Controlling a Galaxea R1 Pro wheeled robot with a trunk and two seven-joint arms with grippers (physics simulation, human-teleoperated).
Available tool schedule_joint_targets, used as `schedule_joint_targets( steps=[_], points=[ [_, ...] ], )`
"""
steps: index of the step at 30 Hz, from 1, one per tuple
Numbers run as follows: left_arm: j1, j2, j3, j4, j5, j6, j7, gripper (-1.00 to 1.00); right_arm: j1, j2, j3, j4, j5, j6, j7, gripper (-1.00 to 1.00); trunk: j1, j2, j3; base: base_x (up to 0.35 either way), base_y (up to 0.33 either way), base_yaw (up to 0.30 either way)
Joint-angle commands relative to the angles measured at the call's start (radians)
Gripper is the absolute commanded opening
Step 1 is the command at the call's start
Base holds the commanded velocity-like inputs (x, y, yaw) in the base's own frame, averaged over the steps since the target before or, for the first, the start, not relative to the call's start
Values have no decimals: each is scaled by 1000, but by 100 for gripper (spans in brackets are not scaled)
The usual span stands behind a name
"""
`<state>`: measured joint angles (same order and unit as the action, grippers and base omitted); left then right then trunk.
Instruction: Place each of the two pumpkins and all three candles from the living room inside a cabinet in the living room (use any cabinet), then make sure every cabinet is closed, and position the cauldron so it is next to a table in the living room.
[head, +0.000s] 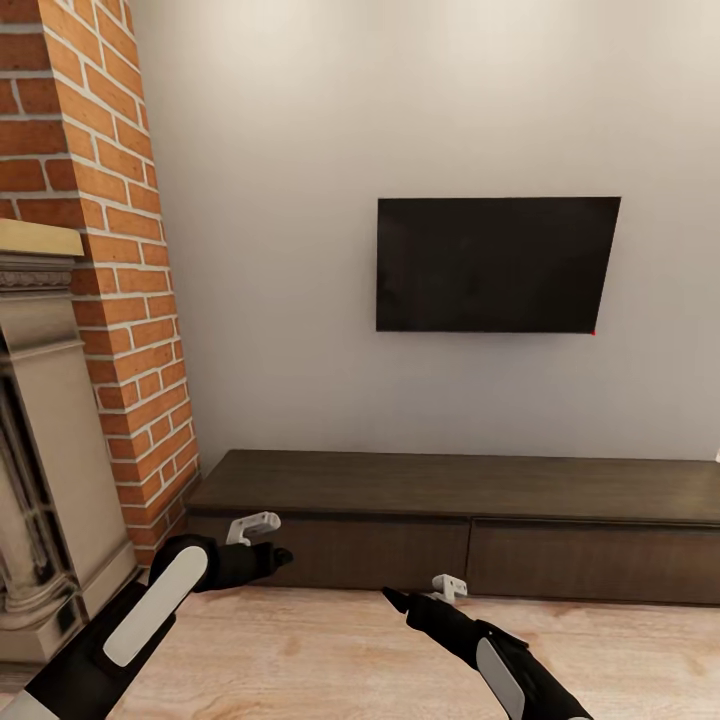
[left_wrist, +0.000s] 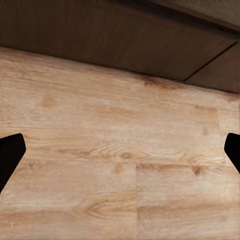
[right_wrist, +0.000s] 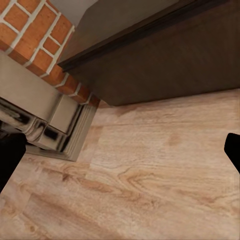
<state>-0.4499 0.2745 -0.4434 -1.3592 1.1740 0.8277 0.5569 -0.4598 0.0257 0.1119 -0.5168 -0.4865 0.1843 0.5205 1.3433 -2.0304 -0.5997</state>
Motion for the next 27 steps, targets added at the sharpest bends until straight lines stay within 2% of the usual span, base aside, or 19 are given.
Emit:
schedule_joint_targets(
  steps=[1, 19, 22, 23, 24, 27],
  points=[
    [-1, 1, -2, -1, 11, -1, 10, 100, 0, -1, 2, -1, -10, 8, 0, 100, 0, -1, -1, 0, 0, 0],
    [-1, 6, 3, -3, 18, 0, 8, 100, 0, -6, 0, 0, -11, 7, 0, 100, 69, -127, -58, 0, 0, 0],
    [-1, 20, 6, -3, 59, 1, 7, 100, 0, -7, 0, 0, -12, 7, 0, 100, 80, -148, -67, 0, 0, 0],
    [-1, 32, 7, -5, 95, 1, 6, 100, 0, -7, 0, 1, -12, 7, 0, 100, 84, -155, -70, 0, 0, 0],
    [-1, 37, 7, -6, 109, 1, 6, 100, 0, -7, 0, 1, -12, 7, 0, 100, 88, -162, -73, 0, 0, 0],
    [-1, 67, 7, -27, 206, 0, 6, 100, 0, -11, -1, 1, -12, 6, 0, 100, 100, -183, -83, 0, 0, 0]
  ],
)
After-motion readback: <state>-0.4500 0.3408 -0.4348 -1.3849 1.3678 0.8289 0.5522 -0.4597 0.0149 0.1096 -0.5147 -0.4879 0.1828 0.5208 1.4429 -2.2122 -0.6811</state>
